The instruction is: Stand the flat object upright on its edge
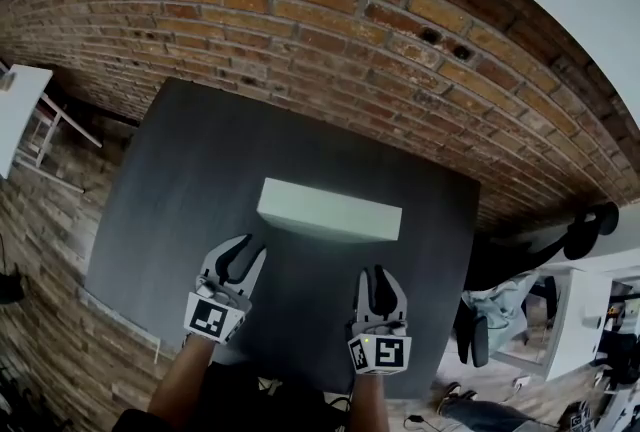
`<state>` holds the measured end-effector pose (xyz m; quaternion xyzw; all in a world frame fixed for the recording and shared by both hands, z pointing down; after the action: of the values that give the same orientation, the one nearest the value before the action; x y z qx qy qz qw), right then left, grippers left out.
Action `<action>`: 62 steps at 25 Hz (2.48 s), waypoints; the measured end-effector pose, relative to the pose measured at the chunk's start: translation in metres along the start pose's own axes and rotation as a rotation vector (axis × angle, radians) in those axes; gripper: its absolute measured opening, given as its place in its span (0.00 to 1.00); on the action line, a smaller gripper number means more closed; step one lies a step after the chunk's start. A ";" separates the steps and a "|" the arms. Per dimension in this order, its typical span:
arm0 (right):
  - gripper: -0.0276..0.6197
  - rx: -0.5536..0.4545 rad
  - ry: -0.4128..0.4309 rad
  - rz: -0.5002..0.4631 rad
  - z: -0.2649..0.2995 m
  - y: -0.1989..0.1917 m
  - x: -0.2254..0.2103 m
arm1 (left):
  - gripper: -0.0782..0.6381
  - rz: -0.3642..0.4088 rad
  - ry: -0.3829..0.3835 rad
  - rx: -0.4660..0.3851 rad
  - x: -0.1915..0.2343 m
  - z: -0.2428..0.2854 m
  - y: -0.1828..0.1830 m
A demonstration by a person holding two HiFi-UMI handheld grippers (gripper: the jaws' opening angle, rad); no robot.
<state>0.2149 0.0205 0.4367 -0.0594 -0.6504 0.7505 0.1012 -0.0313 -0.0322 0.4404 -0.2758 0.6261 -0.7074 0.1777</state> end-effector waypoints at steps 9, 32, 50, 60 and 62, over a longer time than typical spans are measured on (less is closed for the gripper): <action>0.10 0.036 0.001 0.057 -0.010 -0.001 0.006 | 0.18 -0.022 0.028 0.073 -0.024 -0.011 -0.003; 0.08 0.122 0.073 0.123 -0.108 0.004 0.073 | 0.16 -0.087 0.058 0.104 -0.126 -0.098 0.007; 0.08 0.094 -0.010 0.112 -0.156 0.037 0.210 | 0.16 -0.069 -0.086 0.087 -0.087 -0.209 0.047; 0.08 0.116 -0.009 0.097 -0.168 0.046 0.219 | 0.16 -0.078 -0.102 0.079 -0.087 -0.225 0.040; 0.08 0.116 0.008 0.093 -0.167 0.046 0.217 | 0.16 -0.068 -0.114 0.098 -0.089 -0.224 0.038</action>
<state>0.0375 0.2246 0.3756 -0.0866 -0.6018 0.7907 0.0722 -0.1017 0.1914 0.3738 -0.3277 0.5700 -0.7258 0.2023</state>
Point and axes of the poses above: the fingertips, and each gripper's own axes: z forward along the fingers, x to its left, y out of its top, the point moved 5 cm from there along -z, backward along the fingers, and after that the axes turned 6 degrees about -z, right-handed, at the moved point
